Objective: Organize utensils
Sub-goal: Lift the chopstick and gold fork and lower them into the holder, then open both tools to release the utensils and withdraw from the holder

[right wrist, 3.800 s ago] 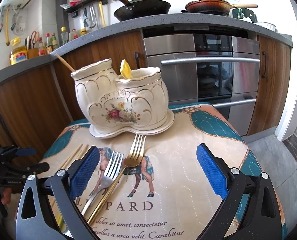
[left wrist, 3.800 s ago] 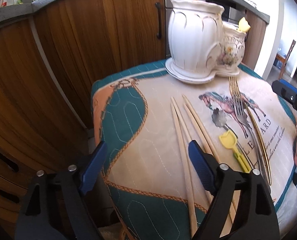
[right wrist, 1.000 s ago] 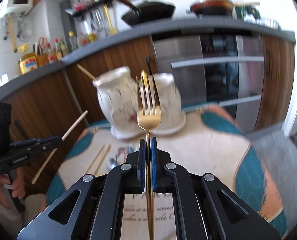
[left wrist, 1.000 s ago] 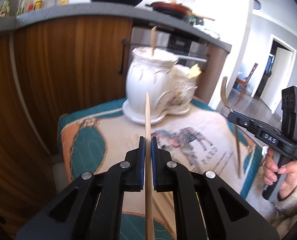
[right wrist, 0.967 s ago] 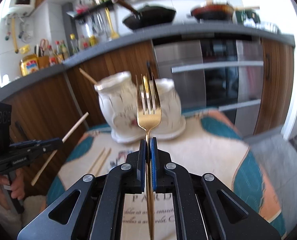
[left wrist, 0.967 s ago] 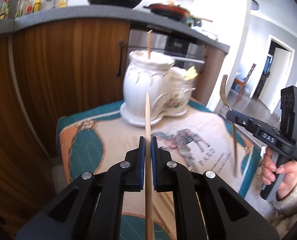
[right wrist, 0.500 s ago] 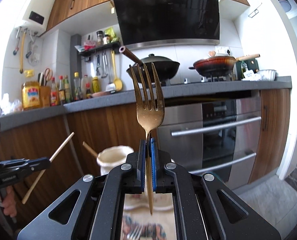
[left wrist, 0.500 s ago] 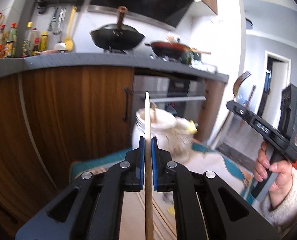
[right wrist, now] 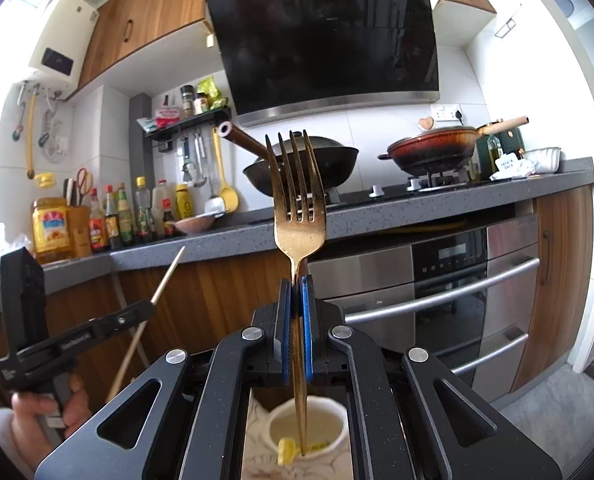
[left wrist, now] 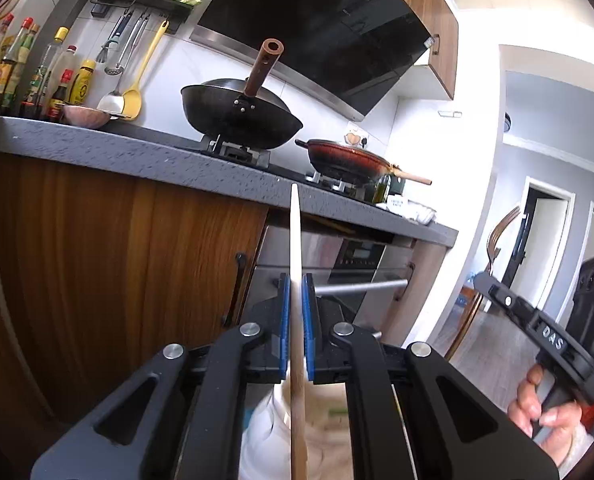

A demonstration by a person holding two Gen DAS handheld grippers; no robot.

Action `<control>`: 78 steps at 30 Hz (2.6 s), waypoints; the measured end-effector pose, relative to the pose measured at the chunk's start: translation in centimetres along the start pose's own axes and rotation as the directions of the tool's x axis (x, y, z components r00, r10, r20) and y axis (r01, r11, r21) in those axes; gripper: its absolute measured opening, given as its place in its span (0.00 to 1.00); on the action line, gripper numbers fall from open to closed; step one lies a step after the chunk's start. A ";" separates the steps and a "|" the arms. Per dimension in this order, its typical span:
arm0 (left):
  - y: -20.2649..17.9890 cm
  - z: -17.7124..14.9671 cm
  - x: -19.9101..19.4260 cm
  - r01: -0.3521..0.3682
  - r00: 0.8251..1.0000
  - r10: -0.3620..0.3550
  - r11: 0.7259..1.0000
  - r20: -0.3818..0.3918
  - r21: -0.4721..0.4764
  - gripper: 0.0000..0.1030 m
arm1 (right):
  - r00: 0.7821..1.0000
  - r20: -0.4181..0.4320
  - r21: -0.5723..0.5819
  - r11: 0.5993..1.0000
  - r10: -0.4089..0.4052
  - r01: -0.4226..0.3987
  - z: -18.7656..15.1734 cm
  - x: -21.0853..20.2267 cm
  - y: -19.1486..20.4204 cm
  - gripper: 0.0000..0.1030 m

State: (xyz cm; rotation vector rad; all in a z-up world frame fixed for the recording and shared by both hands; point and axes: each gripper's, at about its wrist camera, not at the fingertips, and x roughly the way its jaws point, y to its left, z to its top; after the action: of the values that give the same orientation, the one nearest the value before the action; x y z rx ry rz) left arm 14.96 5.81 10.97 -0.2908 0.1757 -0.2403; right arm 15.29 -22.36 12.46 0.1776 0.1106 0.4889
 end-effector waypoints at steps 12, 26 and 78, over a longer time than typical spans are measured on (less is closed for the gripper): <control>0.1 -0.4 6.1 0.045 0.999 -0.045 0.999 -0.002 -0.026 0.06 | 0.999 -0.032 0.071 0.997 0.006 -0.004 -2.4 3.4 -1.9 0.06; 2.6 -2.7 5.1 0.091 0.995 -0.095 0.989 -0.031 -0.114 0.06 | 0.994 -0.110 0.086 0.996 0.019 -0.009 -5.1 4.1 -2.1 0.06; 0.0 -7.2 -7.7 -0.192 0.971 0.196 0.980 -0.136 0.045 0.94 | 0.983 -0.180 0.094 0.995 0.033 -0.016 -8.6 -3.4 -1.9 0.91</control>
State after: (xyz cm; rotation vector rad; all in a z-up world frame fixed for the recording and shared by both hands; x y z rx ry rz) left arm 6.13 5.92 5.18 -0.2237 0.3369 -0.0691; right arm 11.90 -24.43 3.88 0.2246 0.3098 0.5242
